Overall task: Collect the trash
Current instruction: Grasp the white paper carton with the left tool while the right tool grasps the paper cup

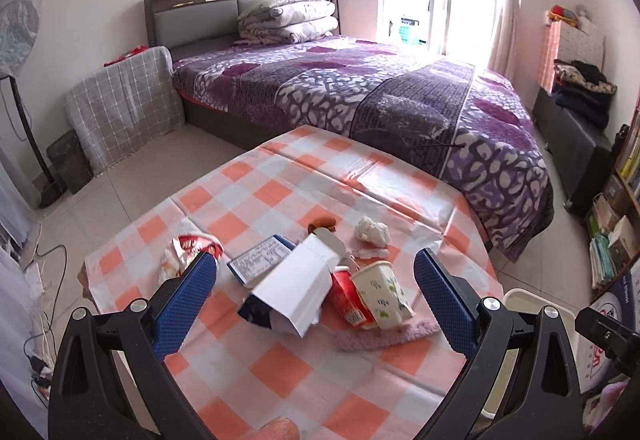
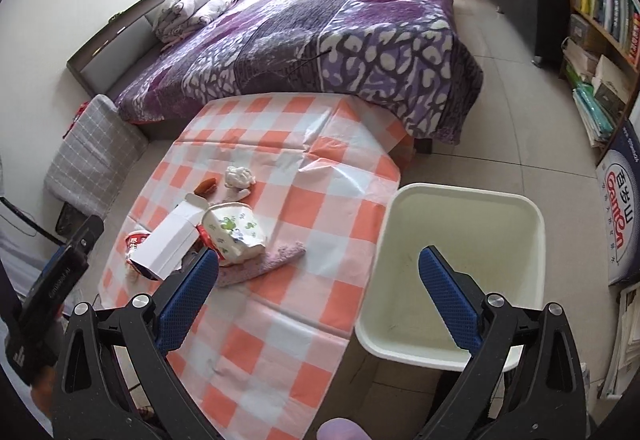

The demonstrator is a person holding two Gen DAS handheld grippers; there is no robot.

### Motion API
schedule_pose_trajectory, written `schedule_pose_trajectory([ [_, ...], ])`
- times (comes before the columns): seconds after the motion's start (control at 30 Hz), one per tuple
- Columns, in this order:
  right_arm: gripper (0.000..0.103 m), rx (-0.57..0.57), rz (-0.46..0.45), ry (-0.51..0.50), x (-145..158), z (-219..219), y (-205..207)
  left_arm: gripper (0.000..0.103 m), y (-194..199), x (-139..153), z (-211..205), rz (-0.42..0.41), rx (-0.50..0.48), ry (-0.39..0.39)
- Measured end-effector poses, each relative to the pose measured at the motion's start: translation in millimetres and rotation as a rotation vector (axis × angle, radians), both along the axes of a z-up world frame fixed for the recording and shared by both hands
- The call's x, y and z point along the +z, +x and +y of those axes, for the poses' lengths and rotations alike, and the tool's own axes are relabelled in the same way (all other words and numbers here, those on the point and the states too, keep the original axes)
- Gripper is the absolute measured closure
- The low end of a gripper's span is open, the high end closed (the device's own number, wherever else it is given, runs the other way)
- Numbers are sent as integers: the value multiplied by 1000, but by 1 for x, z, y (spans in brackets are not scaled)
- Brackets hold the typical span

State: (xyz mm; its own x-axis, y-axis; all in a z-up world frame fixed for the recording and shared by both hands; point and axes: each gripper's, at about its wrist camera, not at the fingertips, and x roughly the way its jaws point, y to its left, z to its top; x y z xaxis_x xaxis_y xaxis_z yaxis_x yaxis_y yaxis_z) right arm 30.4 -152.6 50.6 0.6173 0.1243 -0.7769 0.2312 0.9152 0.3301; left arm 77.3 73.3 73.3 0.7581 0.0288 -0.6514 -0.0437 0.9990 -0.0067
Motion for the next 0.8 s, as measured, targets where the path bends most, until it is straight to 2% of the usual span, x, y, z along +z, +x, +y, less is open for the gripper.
schedule_pose_trajectory([
  [0.03, 7, 12, 18, 12, 0, 0, 9, 7, 12, -2, 7, 40, -37, -23],
  [0.1, 7, 40, 60, 44, -6, 2, 31, 7, 37, -18, 23, 178, -44, -70],
  [0.17, 7, 57, 94, 61, -16, 7, 49, 7, 56, -39, 31, 270, -39, -62],
  [0.3, 7, 86, 151, 78, -41, 18, 80, 7, 85, -82, 29, 414, -18, 77],
  [0.37, 7, 89, 184, 62, -53, 21, 92, 7, 97, -93, 20, 452, -63, 114],
  [0.5, 7, 169, 213, -7, -59, 37, 116, 7, 117, -113, 1, 538, -146, 272],
  [0.57, 7, 217, 221, -49, -64, 49, 123, 9, 125, -121, 2, 570, -144, 290],
  [0.6, 7, 243, 228, -57, -67, 52, 127, 13, 127, -125, 5, 590, -143, 280],
  [0.67, 7, 288, 238, -65, -72, 60, 133, 40, 130, -135, 11, 637, -165, 232],
  [0.73, 7, 334, 246, -62, -78, 69, 137, 48, 126, -136, 18, 635, -185, 182],
  [0.8, 7, 361, 250, -46, -84, 77, 141, 63, 122, -130, 23, 615, -187, 150],
])
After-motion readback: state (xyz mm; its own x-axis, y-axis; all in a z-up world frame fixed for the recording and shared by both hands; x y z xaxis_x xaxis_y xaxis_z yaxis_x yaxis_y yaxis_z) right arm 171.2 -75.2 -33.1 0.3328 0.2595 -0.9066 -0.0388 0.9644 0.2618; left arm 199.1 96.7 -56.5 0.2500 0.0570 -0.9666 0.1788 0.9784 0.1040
